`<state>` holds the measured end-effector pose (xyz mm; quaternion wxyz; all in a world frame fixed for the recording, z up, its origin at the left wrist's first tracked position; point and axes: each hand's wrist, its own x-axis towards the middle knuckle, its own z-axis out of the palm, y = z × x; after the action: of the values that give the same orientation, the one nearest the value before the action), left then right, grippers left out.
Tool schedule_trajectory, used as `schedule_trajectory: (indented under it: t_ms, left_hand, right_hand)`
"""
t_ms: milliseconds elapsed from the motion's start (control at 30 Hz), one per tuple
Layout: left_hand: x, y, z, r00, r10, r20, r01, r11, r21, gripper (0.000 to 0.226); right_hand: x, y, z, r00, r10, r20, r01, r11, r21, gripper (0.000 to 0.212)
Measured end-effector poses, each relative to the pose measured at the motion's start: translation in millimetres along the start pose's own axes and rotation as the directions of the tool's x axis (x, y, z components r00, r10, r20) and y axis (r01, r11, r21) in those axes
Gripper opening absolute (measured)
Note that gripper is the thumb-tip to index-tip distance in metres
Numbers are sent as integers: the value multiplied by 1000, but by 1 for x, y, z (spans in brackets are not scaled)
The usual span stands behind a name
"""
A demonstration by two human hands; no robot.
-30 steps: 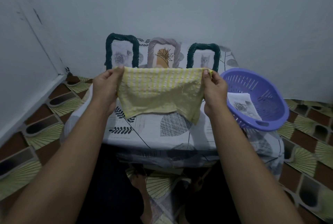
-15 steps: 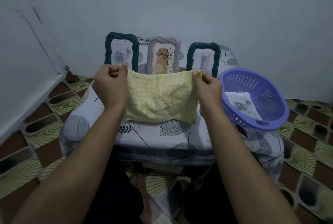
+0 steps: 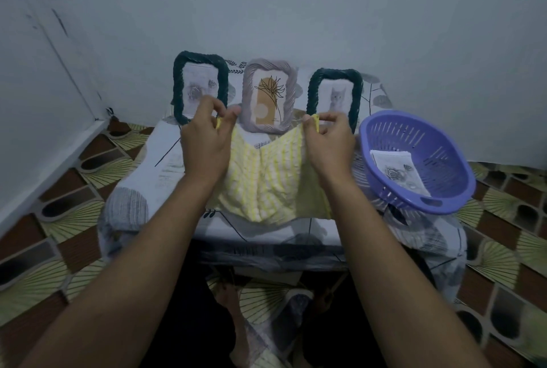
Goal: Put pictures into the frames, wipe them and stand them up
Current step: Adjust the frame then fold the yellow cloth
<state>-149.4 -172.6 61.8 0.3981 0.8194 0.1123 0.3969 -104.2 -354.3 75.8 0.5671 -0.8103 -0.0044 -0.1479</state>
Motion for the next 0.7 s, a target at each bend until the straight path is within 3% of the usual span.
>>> schedule_trajectory:
  t_ms: [100, 200, 300, 533, 700]
  left_hand:
    - [2, -3, -4, 980, -190, 58, 192, 981, -39, 33]
    - [3, -3, -5, 939, -317, 137, 330, 940, -87, 24]
    - [2, 2, -2, 928, -296, 227, 341, 919, -196, 27]
    - [-1, 25, 9, 932, -230, 281, 315, 896, -313, 22]
    - [0, 34, 8, 932, -206, 297, 310, 879, -362, 19]
  right_hand:
    - [-2, 7, -3, 994, 113, -11, -111, 989, 100, 34]
    - [-3, 11, -4, 986, 163, 13, -162, 965, 205, 30]
    - [-8, 9, -2, 982, 144, 122, -172, 951, 257, 26]
    - [-17, -11, 16, 950, 54, 308, -165, 923, 347, 11]
    - [-20, -14, 19, 929, 35, 367, -185, 905, 383, 9]
